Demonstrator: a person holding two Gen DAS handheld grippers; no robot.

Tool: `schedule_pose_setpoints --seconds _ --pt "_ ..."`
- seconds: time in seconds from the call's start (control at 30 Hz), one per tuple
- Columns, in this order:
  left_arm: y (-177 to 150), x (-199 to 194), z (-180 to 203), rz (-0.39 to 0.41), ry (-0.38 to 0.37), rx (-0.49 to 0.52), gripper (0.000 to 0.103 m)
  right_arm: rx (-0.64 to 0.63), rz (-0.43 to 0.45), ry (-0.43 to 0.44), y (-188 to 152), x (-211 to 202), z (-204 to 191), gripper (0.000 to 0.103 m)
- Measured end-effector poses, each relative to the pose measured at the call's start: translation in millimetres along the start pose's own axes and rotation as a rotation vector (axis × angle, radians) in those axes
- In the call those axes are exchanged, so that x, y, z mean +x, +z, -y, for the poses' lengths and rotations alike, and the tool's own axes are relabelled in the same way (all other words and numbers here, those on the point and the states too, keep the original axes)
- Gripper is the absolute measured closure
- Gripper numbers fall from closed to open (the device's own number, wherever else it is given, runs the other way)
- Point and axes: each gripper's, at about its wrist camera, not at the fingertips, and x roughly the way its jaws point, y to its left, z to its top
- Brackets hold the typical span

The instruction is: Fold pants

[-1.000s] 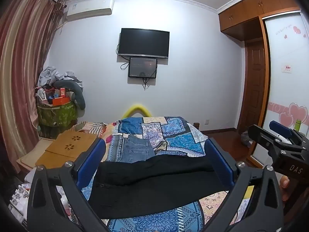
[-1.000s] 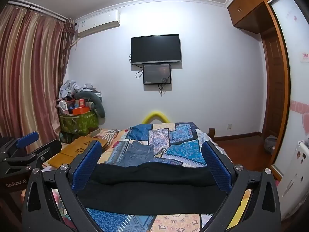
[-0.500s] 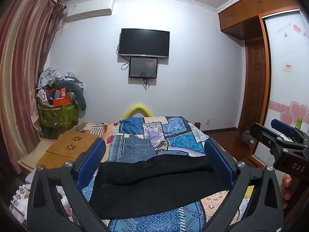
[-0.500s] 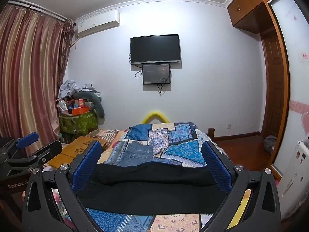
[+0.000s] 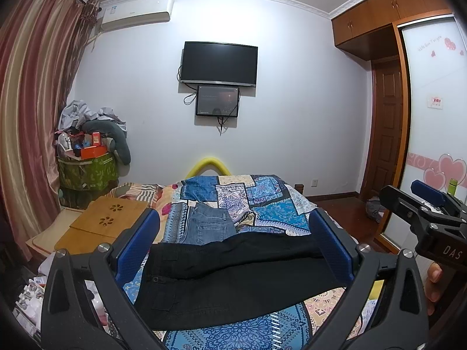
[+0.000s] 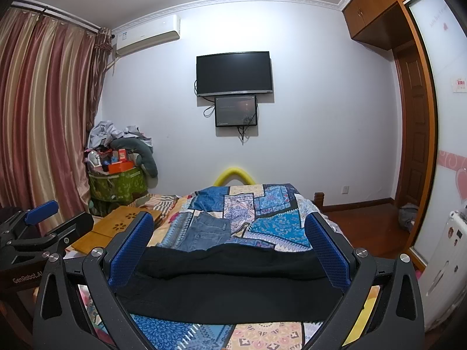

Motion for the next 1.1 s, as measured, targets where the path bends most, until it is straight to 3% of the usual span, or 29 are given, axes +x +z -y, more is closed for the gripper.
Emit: schedule_pose_setpoints --seconds 1.1 --pt "-2.2 5.0 -3.2 -0.001 0.003 -0.005 0.000 -0.002 0.001 -0.005 1.6 -5.2 5.3 0.000"
